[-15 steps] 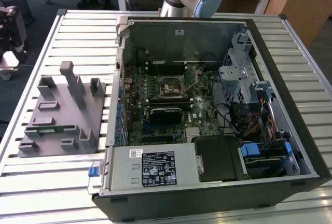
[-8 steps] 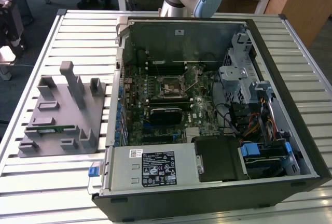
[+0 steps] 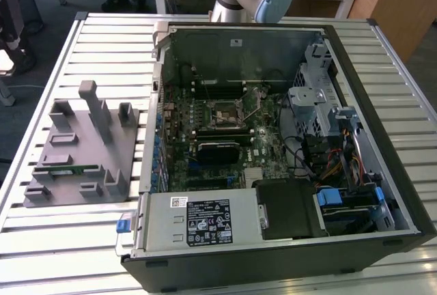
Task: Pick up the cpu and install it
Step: 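Pick up the cpu and move it towards the insertion slot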
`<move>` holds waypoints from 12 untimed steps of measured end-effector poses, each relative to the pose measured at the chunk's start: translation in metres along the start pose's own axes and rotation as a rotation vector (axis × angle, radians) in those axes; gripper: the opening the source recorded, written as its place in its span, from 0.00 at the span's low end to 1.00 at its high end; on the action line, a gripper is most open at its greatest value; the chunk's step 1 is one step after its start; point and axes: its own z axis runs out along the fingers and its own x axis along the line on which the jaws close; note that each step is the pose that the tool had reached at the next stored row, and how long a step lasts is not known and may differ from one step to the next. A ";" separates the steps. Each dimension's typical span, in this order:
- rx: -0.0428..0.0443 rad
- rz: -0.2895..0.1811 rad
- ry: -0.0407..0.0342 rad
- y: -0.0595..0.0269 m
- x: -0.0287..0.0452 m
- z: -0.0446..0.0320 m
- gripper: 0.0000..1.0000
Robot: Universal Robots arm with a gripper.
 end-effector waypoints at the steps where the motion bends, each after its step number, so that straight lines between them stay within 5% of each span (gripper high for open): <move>1: 0.0000 0.000 0.0001 0.0001 0.0000 -0.0029 0.54; 12: 0.0000 0.000 0.0000 0.0018 -0.0001 -0.0327 0.54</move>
